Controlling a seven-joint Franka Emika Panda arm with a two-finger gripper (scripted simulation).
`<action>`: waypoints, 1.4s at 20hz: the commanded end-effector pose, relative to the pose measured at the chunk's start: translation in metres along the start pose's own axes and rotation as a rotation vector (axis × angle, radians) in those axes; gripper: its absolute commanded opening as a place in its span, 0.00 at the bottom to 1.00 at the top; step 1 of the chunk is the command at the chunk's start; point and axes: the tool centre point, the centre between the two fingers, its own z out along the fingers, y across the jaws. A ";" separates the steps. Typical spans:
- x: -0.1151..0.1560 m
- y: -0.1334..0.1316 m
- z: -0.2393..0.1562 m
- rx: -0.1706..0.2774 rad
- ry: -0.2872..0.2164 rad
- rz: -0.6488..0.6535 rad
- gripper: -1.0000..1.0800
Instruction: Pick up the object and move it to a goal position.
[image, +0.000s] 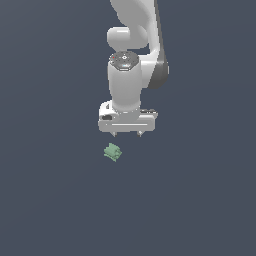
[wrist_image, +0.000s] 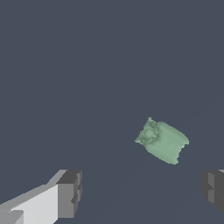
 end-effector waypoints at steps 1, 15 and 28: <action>0.000 0.001 0.001 0.000 -0.001 -0.009 0.96; 0.000 0.016 0.019 -0.009 -0.009 -0.209 0.96; -0.001 0.041 0.048 -0.015 -0.023 -0.532 0.96</action>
